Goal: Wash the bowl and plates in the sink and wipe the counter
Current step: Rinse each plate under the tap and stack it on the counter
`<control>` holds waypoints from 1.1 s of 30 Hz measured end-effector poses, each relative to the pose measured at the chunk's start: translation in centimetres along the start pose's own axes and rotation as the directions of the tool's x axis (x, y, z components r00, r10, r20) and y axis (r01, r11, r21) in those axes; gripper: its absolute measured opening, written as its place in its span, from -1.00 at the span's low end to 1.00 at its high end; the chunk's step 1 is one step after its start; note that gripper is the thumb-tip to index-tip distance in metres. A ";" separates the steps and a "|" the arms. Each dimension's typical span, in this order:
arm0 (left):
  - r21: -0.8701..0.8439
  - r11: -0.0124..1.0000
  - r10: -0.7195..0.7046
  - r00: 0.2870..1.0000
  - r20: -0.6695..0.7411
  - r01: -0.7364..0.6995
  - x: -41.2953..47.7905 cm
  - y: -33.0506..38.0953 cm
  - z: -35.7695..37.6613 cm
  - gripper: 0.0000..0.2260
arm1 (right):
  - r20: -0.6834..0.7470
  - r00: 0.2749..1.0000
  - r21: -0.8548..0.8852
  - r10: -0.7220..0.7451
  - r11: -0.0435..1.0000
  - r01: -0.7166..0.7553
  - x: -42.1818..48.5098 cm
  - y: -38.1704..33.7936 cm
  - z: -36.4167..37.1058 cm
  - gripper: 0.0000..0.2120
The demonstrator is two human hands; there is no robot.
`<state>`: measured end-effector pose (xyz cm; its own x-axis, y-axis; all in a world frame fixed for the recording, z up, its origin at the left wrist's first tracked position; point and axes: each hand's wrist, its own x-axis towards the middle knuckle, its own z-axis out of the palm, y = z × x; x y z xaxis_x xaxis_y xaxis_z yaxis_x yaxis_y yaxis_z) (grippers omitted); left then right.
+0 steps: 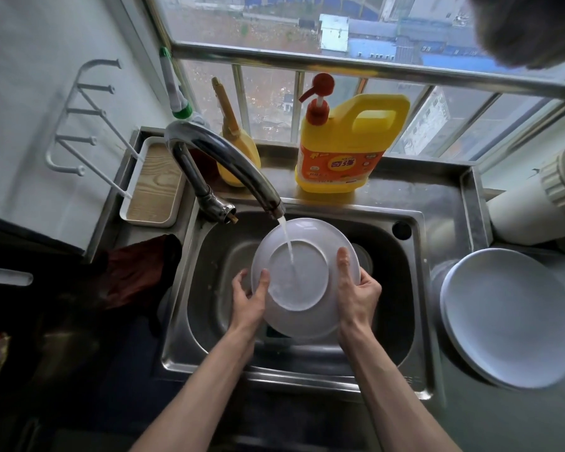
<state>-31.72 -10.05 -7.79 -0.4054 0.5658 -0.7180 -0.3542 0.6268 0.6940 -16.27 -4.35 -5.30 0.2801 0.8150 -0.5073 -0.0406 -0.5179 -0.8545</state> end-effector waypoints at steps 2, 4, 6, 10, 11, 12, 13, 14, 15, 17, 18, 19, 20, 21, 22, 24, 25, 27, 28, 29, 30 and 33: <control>-0.009 1.000 -0.012 0.998 0.063 0.013 0.1 -0.3 0.2 -0.25 | 0.025 0.999 -0.017 -0.036 0.999 0.036 0.3 -0.2 -0.2 -0.54; -0.001 1.000 -0.009 0.996 0.089 0.009 0.4 -0.3 0.3 -0.23 | 0.050 0.997 -0.044 -0.066 0.997 0.068 0.5 -0.5 -0.3 -0.58; 0.043 0.999 -0.009 0.996 0.088 0.005 0.5 -0.1 0.6 -0.28 | 0.075 0.993 -0.079 -0.095 0.992 0.101 0.8 -0.8 -0.4 -0.61; 0.196 0.981 0.026 0.998 -0.055 -0.015 1.3 0.3 1.0 -0.57 | 0.116 0.987 -0.159 -0.110 0.979 0.128 1.1 -1.1 -0.7 -0.66; 0.270 0.962 0.059 0.994 -0.096 -0.031 1.5 0.4 0.9 -0.59 | 0.128 0.987 -0.181 -0.101 0.976 0.124 1.1 -1.1 -0.7 -0.68; 0.356 0.933 0.093 0.989 -0.114 -0.047 1.8 0.5 0.8 -0.58 | 0.140 0.986 -0.193 -0.085 0.975 0.111 1.0 -1.1 -0.8 -0.70; 0.440 0.896 0.124 0.986 -0.114 -0.061 2.1 0.8 0.7 -0.56 | 0.152 0.986 -0.191 -0.064 0.977 0.093 0.9 -1.1 -0.8 -0.72; 0.509 0.858 0.143 0.984 -0.105 -0.070 2.5 1.1 0.5 -0.54 | 0.166 0.985 -0.181 -0.037 0.981 0.067 0.8 -1.1 -0.9 -0.73; 0.559 0.826 0.149 0.984 -0.094 -0.072 2.8 1.6 0.5 -0.54 | 0.185 0.983 -0.167 -0.009 0.985 0.040 0.7 -1.0 -1.0 -0.73; 0.642 0.761 0.166 0.985 -0.052 -0.094 3.6 2.4 0.5 -0.53 | 0.225 0.973 -0.141 0.040 0.990 -0.008 0.5 -0.9 -1.2 -0.71; 0.692 0.709 0.192 0.981 -0.004 -0.136 3.9 2.7 0.5 -0.51 | 0.240 0.969 -0.131 0.058 0.991 -0.027 0.4 -0.9 -1.3 -0.69; 0.738 0.645 0.224 0.972 0.067 -0.200 4.0 2.8 0.5 -0.49 | 0.253 0.965 -0.127 0.068 0.991 -0.037 0.4 -0.9 -1.3 -0.68; 0.774 0.566 0.258 0.953 0.160 -0.283 4.1 2.8 0.6 -0.47 | 0.265 0.961 -0.125 0.072 0.991 -0.040 0.3 -0.8 -1.3 -0.67; 0.790 0.486 0.292 0.921 0.257 -0.374 3.9 2.9 0.7 -0.47 | 0.275 0.959 -0.121 0.075 0.992 -0.042 0.2 -0.8 -1.3 -0.66; 0.789 0.414 0.324 0.884 0.338 -0.454 3.9 3.0 0.7 -0.47 | 0.277 0.957 -0.115 0.081 0.992 -0.051 0.2 -0.8 -1.2 -0.66; 0.787 0.271 0.365 0.816 0.449 -0.555 3.4 3.4 1.2 -0.51 | 0.258 0.961 -0.101 0.097 0.992 -0.073 0.0 -0.5 -1.2 -0.64; 0.788 0.190 0.363 0.788 0.498 -0.586 3.2 3.7 1.7 -0.53 | 0.247 0.963 -0.094 0.103 0.992 -0.082 -0.2 -0.4 -1.1 -0.63; 0.764 0.040 0.350 0.725 0.593 -0.644 2.2 3.8 2.9 -0.54 | 0.235 0.966 -0.077 0.106 0.993 -0.090 -0.6 0.0 -0.8 -0.64; 0.738 -0.003 0.347 0.691 0.634 -0.675 1.7 3.7 3.6 -0.53 | 0.225 0.969 -0.062 0.104 0.994 -0.093 -0.9 0.1 -0.6 -0.65; 0.712 -0.028 0.345 0.661 0.666 -0.702 1.3 3.7 4.2 -0.53 | 0.213 0.972 -0.049 0.102 0.994 -0.093 -1.0 0.2 -0.6 -0.65; 0.691 -0.046 0.347 0.638 0.688 -0.721 1.1 3.8 4.6 -0.51 | 0.202 0.974 -0.042 0.100 0.995 -0.093 -1.1 0.2 -0.5 -0.66; 0.718 -0.089 0.382 0.643 0.664 -0.690 2.0 4.5 3.5 -0.48 | 0.177 0.981 -0.017 0.079 0.997 -0.077 -0.9 0.1 -1.0 -0.64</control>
<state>-31.19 -4.27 -6.32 0.1642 0.9587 -0.2322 0.9166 -0.0613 0.3952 -15.60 -5.38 -4.77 0.1017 0.8048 -0.5848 -0.0459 -0.5834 -0.8109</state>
